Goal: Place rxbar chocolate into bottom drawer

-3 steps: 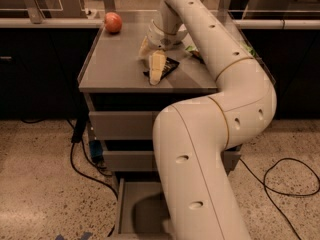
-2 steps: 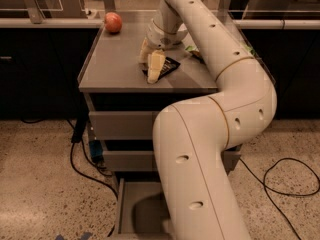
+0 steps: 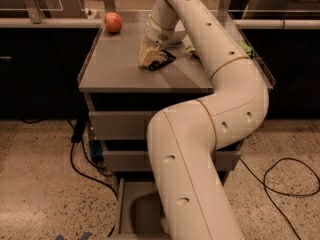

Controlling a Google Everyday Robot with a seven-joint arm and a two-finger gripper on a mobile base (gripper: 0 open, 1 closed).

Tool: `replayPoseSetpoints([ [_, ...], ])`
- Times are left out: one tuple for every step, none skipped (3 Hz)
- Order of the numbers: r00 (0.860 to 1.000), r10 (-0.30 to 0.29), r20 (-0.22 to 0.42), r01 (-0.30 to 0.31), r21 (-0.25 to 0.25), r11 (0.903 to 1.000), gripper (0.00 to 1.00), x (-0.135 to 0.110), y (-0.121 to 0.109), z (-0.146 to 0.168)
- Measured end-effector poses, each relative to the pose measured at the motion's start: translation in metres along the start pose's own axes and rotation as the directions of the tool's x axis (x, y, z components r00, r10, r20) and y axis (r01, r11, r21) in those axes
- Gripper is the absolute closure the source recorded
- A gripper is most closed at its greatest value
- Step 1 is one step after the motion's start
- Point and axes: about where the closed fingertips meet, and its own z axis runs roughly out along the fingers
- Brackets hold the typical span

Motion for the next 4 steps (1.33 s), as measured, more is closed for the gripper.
replayPoseSetpoints([
  [1.0, -0.002, 0.004, 0.002, 0.005, 1.0, 1.0, -0.002, -0.001, -0.002],
  [0.999, -0.033, -0.024, 0.034, 0.037, 0.9987, 1.0, -0.021, 0.001, -0.04],
  [0.997, -0.072, -0.038, 0.075, 0.085, 0.9936, 1.0, -0.044, 0.008, -0.092],
  [0.995, -0.093, -0.042, 0.099, 0.143, 0.9848, 1.0, -0.067, 0.021, -0.149],
])
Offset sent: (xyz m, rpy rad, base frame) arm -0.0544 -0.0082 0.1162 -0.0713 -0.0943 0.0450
